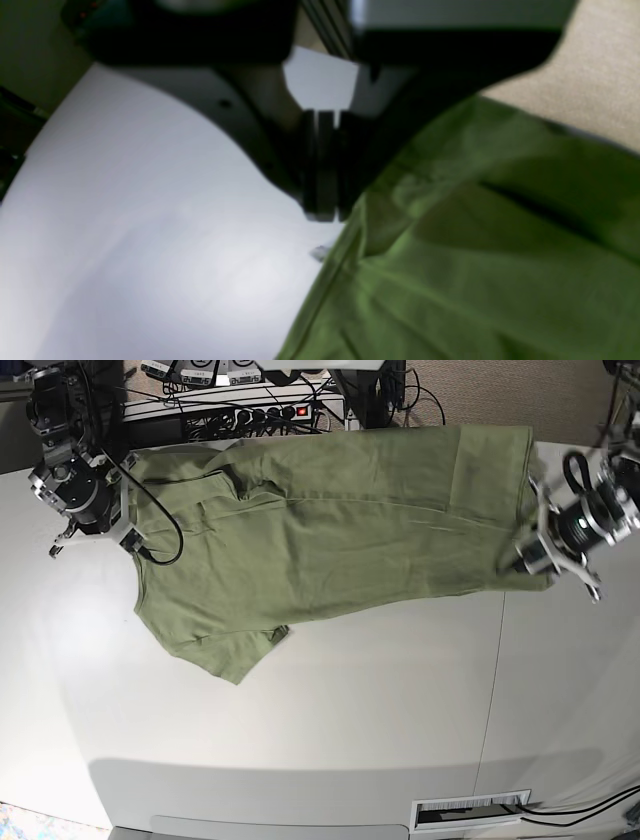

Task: Fold the T-shirt properly
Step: 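Move the left gripper to the shirt's side seam and grasp it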

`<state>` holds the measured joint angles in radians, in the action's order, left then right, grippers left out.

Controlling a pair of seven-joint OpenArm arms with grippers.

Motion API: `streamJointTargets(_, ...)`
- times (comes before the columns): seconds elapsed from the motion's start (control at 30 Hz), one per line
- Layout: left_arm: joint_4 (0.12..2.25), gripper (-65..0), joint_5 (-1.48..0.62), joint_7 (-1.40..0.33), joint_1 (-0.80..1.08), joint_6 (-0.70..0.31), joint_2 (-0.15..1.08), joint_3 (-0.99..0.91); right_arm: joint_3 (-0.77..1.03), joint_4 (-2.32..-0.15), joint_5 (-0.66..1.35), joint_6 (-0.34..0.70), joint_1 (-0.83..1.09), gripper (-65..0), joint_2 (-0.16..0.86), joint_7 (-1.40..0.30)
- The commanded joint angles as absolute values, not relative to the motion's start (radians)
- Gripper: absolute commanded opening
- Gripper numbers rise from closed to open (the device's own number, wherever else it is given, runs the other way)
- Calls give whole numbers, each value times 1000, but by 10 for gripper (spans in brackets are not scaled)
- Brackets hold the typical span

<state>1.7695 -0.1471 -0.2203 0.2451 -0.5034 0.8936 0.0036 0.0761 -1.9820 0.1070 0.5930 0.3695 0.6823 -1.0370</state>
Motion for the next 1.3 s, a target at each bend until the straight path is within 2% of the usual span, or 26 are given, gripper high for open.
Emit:
streamJointTargets(0.0,1732,-605,-179,-189,204,-516,910,-6,88,-1997,105,585,353,-650,695,-1028)
streamJointTargets(0.13,1523,-558,-281,-163,64,-626,882,-6,89,-1997,105,586,329,-650,654,-1016)
streamJointTargets(0.23,1409,-523,-307,-163,-20,-698,857,-6,89,-1997,105,586,313,-617,631,-1013)
streamJointTargets(0.33,1331,-515,-276,-163,-76,-698,830,-4,89,-1997,105,586,304,-617,629,-1013)
streamJointTargets(0.5,1238,-452,-248,-157,-105,-698,797,-2,94,-1997,105,586,302,-617,629,-1018)
streamJointTargets(1.07,1203,-452,-358,-249,-94,-698,794,-2,94,-1997,105,586,299,-617,629,-1021)
streamJointTargets(1.27,1197,-452,-367,-282,-94,-698,743,-2,94,-1997,105,586,299,-617,629,-1022)
